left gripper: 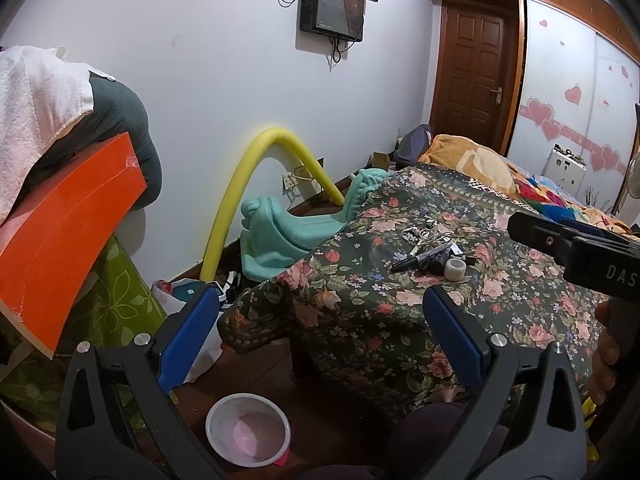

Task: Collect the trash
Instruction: 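Move both tools toward the pile of small items on the floral bedspread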

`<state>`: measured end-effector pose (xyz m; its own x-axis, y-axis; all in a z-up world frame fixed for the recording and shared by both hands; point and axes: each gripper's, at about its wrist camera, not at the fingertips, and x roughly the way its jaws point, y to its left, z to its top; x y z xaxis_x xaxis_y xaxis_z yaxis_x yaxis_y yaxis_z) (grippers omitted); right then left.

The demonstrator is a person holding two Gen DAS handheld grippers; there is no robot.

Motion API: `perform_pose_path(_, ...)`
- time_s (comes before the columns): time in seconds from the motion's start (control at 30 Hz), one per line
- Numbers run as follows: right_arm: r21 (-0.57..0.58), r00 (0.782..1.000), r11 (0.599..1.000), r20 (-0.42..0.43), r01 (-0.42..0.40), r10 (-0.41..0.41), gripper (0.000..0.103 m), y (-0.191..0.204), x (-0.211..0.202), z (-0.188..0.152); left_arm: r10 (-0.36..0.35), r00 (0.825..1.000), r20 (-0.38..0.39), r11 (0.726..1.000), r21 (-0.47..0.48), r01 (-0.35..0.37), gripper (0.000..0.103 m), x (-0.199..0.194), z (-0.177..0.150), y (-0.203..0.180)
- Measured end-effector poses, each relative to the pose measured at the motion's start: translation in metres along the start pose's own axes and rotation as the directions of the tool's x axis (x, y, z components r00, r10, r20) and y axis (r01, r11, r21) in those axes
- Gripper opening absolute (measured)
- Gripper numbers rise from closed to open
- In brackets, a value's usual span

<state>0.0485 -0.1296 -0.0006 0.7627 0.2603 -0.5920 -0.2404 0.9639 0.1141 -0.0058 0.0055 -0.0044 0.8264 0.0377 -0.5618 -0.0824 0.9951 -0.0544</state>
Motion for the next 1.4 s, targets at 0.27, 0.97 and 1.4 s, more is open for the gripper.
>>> perform_pose_path(0.27, -0.005, 1.0, 1.0, 0.005, 0.001, -0.001, 0.099, 0.0005, 0.0005, -0.0006, 0.0, 1.0, -0.001, 1.0, 0.0, 0.0, 0.103, 0.0, -0.0009, -0.0007)
perform_pose_path(0.97, -0.01, 1.0, 1.0, 0.004, -0.011, 0.011, 0.099, 0.0061, -0.0008, -0.0009, 0.004, 1.0, -0.009, 1.0, -0.004, -0.004, 0.103, 0.0022, -0.0006, 0.0031)
perform_pose_path(1.4, -0.007, 1.0, 1.0, 0.003, -0.013, 0.013, 0.099, 0.0078, -0.0013, -0.0006, 0.009, 1.0, -0.024, 1.0, -0.007, -0.009, 0.103, 0.0045, -0.0025, 0.0027)
